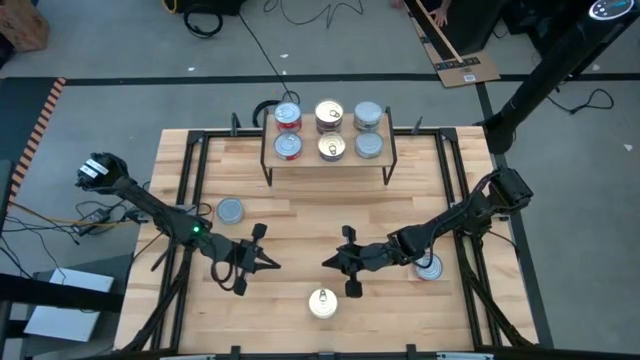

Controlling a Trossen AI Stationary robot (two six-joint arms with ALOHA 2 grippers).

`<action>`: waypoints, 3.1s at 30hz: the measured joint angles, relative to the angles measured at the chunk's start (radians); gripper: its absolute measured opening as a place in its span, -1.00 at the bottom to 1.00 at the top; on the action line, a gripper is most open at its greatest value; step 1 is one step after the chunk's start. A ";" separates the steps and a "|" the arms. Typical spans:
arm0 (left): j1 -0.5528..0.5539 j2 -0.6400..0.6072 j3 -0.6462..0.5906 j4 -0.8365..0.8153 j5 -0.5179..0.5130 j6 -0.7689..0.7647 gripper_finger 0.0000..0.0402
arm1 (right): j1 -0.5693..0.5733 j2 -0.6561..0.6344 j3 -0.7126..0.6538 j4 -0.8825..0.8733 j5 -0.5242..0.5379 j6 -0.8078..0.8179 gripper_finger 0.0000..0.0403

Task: Stack canned seafood by type on shelf
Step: Stack the blue pink tuna can on top of the blue pink tuna can on the shelf

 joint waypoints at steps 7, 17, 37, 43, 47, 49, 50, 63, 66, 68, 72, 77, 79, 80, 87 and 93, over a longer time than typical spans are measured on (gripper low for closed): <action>-0.027 0.000 0.000 -0.083 0.013 -0.029 -0.96 | 0.000 0.000 0.000 0.001 -0.003 -0.003 -0.95; -0.156 0.000 0.011 -0.194 -0.083 -0.141 -0.96 | 0.004 0.044 0.002 0.027 -0.004 0.002 -0.95; -0.282 -0.001 0.027 -0.417 -0.134 -0.399 -0.96 | -0.041 0.144 0.034 0.131 -0.082 0.008 -0.95; -0.284 -0.001 0.027 -0.418 -0.147 -0.400 -0.96 | -0.019 0.144 0.093 0.107 -0.085 -0.005 -0.95; -0.284 -0.001 0.027 -0.419 -0.173 -0.396 -0.96 | -0.001 0.144 0.141 0.030 -0.074 -0.023 -0.95; -0.284 -0.001 0.027 -0.420 -0.188 -0.395 -0.96 | 0.007 0.144 0.169 -0.025 -0.056 -0.024 -0.95; -0.284 -0.001 0.027 -0.419 -0.194 -0.395 -0.96 | 0.010 0.144 0.182 -0.053 -0.054 -0.019 -0.95; -0.284 -0.001 0.027 -0.419 -0.186 -0.445 -0.96 | 0.072 0.145 0.390 -0.560 -0.110 0.254 -0.79; -0.284 -0.001 0.027 -0.419 -0.185 -0.446 -0.96 | 0.091 0.145 0.402 -0.603 -0.186 0.344 -0.70; -0.284 -0.001 0.027 -0.419 -0.185 -0.446 -0.96 | 0.106 0.145 0.402 -0.604 -0.218 0.398 -0.64; -0.284 -0.001 0.027 -0.419 -0.185 -0.452 -0.96 | 0.144 0.145 0.402 -0.606 -0.231 0.455 -0.52; -0.284 -0.001 0.027 -0.419 -0.185 -0.448 -0.96 | 0.205 0.145 0.402 -0.635 -0.137 0.346 -0.34; -0.284 -0.001 0.027 -0.419 -0.185 -0.448 -0.96 | 0.230 0.145 0.402 -0.630 -0.070 0.281 -0.26; -0.284 -0.001 0.027 -0.419 -0.185 -0.448 -0.96 | 0.242 0.145 0.402 -0.618 -0.048 0.252 -0.22; -0.284 -0.001 0.027 -0.419 -0.186 -0.443 -0.96 | 0.279 0.154 0.401 -0.317 -0.035 0.158 -0.08; -0.284 0.000 0.026 -0.419 -0.202 -0.442 -0.96 | 0.245 0.223 0.397 -0.370 -0.035 0.134 -0.13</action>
